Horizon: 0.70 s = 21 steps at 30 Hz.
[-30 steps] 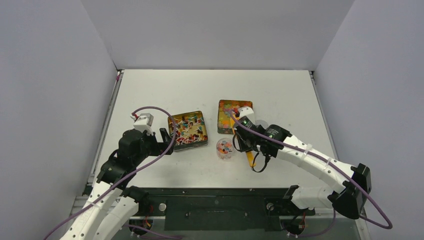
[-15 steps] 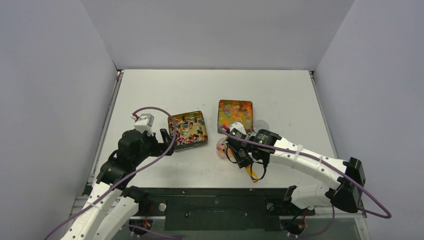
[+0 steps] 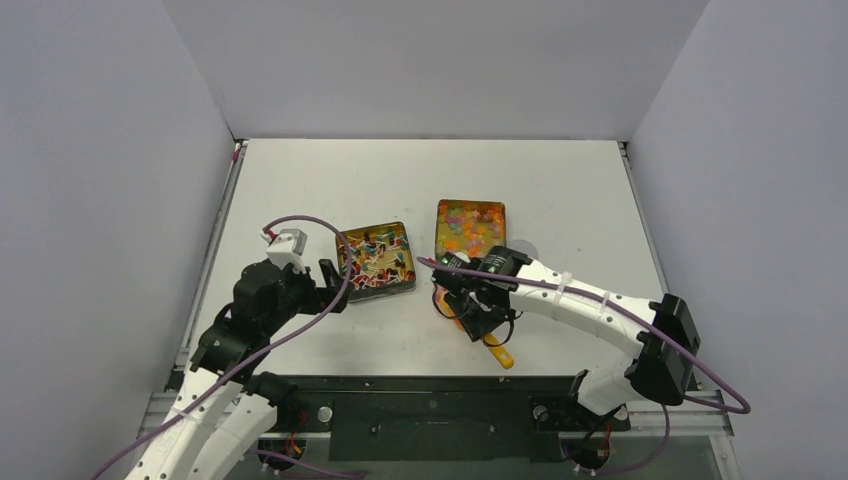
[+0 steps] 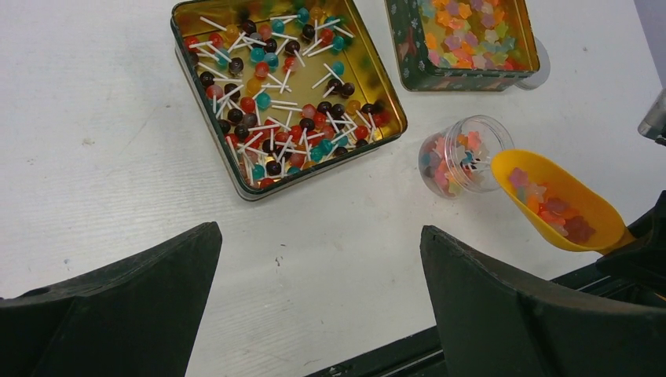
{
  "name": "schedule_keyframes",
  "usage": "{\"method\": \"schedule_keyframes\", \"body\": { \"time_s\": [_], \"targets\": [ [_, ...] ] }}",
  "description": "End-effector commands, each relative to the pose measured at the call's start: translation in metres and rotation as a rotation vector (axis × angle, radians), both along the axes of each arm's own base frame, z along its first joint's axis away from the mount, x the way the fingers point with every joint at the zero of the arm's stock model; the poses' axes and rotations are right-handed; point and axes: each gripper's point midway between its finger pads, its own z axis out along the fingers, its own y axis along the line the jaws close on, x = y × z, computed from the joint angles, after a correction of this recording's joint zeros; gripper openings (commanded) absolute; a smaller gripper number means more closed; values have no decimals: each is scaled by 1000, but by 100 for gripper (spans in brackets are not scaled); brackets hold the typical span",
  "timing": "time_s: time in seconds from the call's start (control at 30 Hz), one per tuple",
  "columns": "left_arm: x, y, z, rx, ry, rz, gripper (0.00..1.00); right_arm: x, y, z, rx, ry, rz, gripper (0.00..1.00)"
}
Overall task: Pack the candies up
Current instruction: Place the fake candies in the packing bottle.
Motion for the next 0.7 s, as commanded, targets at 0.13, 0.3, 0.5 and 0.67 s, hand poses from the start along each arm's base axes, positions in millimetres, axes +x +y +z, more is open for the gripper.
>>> {"method": "schedule_keyframes", "body": {
  "time_s": [0.13, 0.3, 0.5, 0.67],
  "targets": [
    [6, -3, 19, -25, -80, -13, 96, -2, 2, 12, 15, 86, -15, 0],
    [5, -4, 19, -28, -82, -17, 96, 0, 0, 14, 21, 129, -37, 0],
    [5, -3, 21, -28, -92, -15, 96, 3, 0, 20, 10, 181, -34, 0],
    [5, -2, 22, -27, -96, -12, 96, 3, -1, 20, -16, 242, -28, 0]
  ]
}}
